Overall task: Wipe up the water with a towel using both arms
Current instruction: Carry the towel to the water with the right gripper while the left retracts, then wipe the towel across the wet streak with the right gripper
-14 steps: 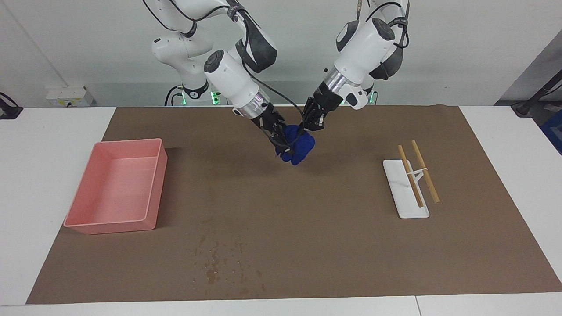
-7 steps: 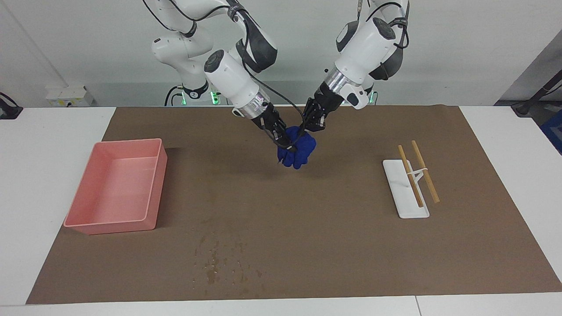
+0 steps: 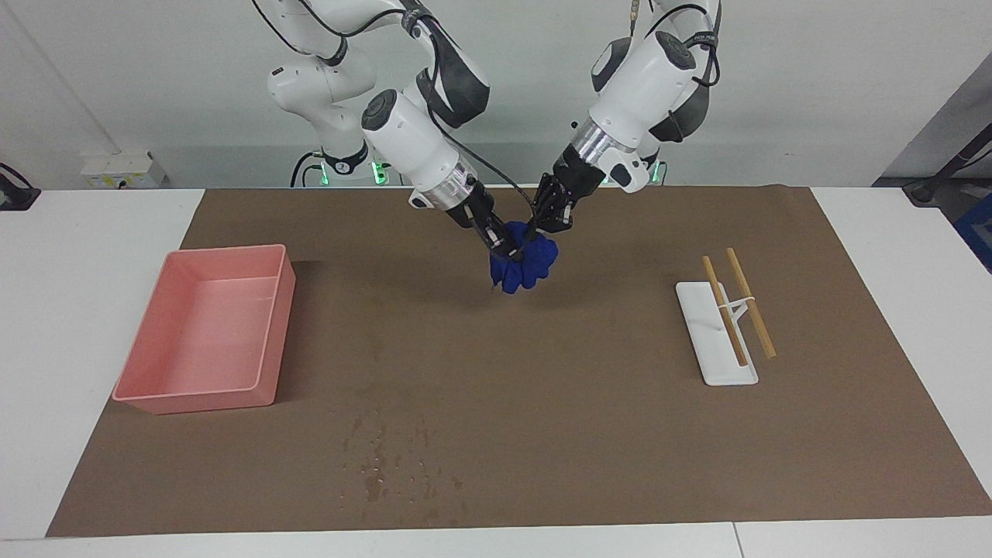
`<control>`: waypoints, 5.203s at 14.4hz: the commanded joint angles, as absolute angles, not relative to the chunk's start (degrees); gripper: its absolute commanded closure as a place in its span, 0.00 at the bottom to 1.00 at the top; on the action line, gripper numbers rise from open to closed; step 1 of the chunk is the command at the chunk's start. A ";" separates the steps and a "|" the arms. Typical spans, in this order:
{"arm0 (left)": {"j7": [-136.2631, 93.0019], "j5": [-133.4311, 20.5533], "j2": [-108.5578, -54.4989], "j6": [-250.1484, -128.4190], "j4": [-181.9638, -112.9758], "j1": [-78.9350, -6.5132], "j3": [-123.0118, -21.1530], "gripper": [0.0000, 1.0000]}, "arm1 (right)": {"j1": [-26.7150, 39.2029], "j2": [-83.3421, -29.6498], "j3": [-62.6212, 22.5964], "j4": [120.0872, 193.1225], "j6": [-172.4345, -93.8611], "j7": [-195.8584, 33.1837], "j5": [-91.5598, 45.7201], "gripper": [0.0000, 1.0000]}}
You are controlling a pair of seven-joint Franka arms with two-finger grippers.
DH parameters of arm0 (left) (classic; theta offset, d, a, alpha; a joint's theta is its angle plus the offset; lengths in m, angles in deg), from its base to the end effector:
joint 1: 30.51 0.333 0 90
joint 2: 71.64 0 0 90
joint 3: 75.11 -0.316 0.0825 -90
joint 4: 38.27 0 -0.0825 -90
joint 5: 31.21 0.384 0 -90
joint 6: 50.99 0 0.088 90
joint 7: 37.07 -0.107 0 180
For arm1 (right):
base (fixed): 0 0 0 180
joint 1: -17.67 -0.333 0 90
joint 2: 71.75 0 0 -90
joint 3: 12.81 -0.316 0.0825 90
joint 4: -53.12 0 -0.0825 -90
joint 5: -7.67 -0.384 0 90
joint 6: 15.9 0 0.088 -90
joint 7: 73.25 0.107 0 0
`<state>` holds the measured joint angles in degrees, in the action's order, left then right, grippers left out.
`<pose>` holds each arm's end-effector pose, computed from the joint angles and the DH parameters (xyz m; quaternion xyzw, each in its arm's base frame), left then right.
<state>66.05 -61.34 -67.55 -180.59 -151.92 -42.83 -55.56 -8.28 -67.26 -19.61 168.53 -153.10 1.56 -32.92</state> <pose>0.4753 -0.3162 0.5335 0.7012 0.6589 -0.1338 0.2369 0.5006 0.3267 0.4477 -0.7864 0.5347 0.1394 0.2761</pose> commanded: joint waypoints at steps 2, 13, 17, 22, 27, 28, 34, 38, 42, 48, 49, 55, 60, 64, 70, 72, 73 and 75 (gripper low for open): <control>60.69 -57.61 -66.72 -181.86 -151.21 -43.26 -56.39 0.00 | -7.73 -68.15 -19.40 169.04 -146.43 -6.27 -29.26 1.00; 5.55 -34.41 -69.01 -169.65 -145.24 -34.29 -56.83 0.00 | -3.69 -73.06 -19.40 173.78 -123.93 -35.00 -7.39 1.00; -14.70 -27.99 -69.27 -165.44 -143.31 -31.04 -57.09 0.00 | -1.94 -76.31 -19.40 179.23 -120.32 -47.74 -0.52 1.00; -32.24 -27.96 -71.03 -151.65 -136.36 -24.98 -57.09 0.00 | 0.09 -77.46 -19.40 180.38 -115.48 -60.58 11.60 1.00; -32.42 -31.56 -71.64 -141.18 -130.04 -21.11 -57.36 0.00 | 8.51 -77.20 -19.49 183.79 -121.97 -73.93 15.04 1.00; -32.94 -31.57 -70.86 -140.64 -130.99 -20.67 -57.27 0.00 | 9.66 -77.37 -19.58 185.46 -123.20 -74.21 14.97 1.00; -32.24 -31.57 -68.04 -141.60 -136.18 -19.96 -57.53 0.00 | 10.81 -77.20 -19.58 190.40 -127.26 -72.03 11.11 1.00; -34.86 -31.65 -67.78 -142.31 -136.09 -26.24 -65.83 0.00 | 10.90 -77.02 -19.58 190.40 -127.70 -70.44 5.58 1.00; -40.50 -31.57 -66.63 -140.21 -135.13 -29.90 -70.98 0.00 | 10.55 -75.01 -19.58 190.40 -133.57 -67.36 3.19 1.00; -40.33 -31.57 -66.37 -138.44 -134.60 -27.86 -67.37 0.00 | 11.08 -72.37 -19.58 189.70 -145.61 -72.02 3.28 1.00; -40.33 -31.57 -66.28 -138.35 -134.69 -28.65 -68.25 0.00 | 10.99 -71.76 -19.58 189.52 -147.80 -72.11 3.28 1.00; -40.33 -31.57 -65.93 -137.65 -134.68 -28.49 -68.96 0.00 | 13.45 -65.79 -19.58 182.77 -155.02 -75.45 3.28 1.00; -40.50 -31.57 -65.93 -137.38 -134.69 -28.49 -69.13 0.00 | 13.36 -61.30 -19.58 176.27 -157.49 -75.27 3.28 1.00; -40.50 -31.57 -65.93 -137.38 -134.69 -28.57 -69.05 0.00 | 12.92 -57.52 -19.67 170.20 -158.90 -74.83 3.28 1.00; -40.41 -31.57 -65.93 -137.30 -134.69 -28.57 -69.05 0.00 | 11.25 -57.77 -19.76 173.69 -157.76 -68.95 3.10 1.00; -40.50 -31.57 -65.93 -137.38 -134.69 -28.57 -69.13 0.00 | 11.25 -58.21 -19.76 175.11 -155.23 -68.16 3.10 1.00; -40.41 -31.57 -65.93 -137.30 -134.69 -28.57 -69.13 0.00 | 11.25 -58.39 -19.76 175.11 -152.25 -67.63 3.10 1.00; -40.50 -31.57 -65.93 -137.30 -134.69 -28.57 -69.13 0.00 | 11.60 -59.27 -19.67 175.11 -147.06 -67.54 3.10 1.00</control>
<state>-39.81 -30.94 -67.15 -138.00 -133.99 -28.20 -68.54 11.05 -57.85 -19.53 173.64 -151.95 -68.07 4.28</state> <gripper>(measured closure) 0.000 0.863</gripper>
